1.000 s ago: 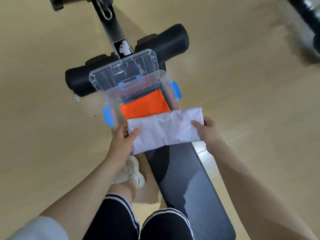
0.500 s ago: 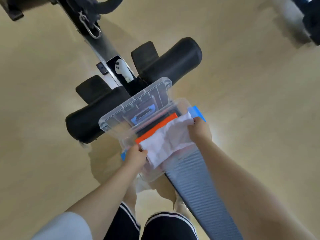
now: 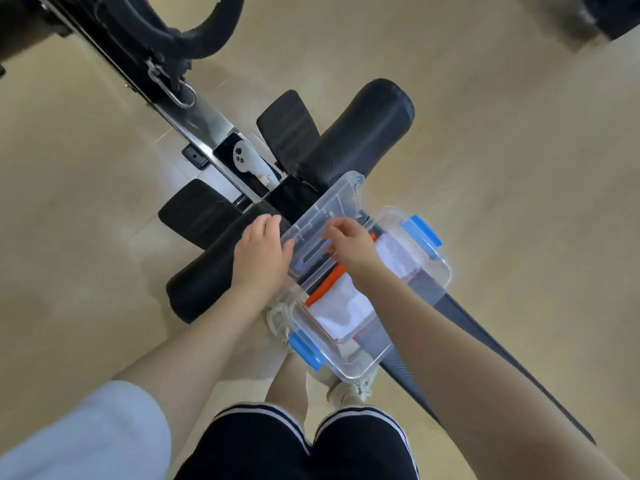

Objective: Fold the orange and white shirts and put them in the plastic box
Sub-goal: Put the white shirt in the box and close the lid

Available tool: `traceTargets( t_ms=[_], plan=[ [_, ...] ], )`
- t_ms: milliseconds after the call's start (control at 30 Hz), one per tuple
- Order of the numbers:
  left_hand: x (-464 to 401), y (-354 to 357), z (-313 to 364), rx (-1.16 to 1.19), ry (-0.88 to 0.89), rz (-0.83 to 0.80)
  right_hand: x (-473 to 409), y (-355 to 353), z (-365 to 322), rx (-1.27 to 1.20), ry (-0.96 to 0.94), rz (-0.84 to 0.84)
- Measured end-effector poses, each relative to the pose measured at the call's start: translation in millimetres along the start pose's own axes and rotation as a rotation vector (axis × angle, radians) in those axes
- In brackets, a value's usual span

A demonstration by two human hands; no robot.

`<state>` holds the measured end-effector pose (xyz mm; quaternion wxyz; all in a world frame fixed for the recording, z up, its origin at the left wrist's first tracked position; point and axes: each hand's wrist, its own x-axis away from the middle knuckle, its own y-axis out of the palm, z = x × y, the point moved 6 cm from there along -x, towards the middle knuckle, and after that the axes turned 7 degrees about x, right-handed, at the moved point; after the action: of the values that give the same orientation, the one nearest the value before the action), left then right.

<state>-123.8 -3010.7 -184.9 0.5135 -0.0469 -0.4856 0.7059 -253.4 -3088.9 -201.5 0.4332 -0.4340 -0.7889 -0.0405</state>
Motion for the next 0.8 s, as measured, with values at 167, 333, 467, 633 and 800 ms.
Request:
traceTargets(
  t_ms=[167,333,467,633,800],
  plan=[
    [-21,5,-14,0.079,-0.077,-0.092,-2,17,-10,-0.032,0.043,-0.054],
    [-16,3,-6,0.145,-0.086,-0.258,5,16,-4,-0.143,0.055,-0.13],
    [10,-10,22,0.233,-0.035,-0.285,19,8,-6,-0.427,0.094,-0.097],
    [49,-23,67,0.414,0.123,-0.306,53,-41,0,-0.502,0.023,0.085],
    [48,7,65,0.286,0.144,-0.268,93,-89,73,-0.404,0.163,0.218]
  ],
)
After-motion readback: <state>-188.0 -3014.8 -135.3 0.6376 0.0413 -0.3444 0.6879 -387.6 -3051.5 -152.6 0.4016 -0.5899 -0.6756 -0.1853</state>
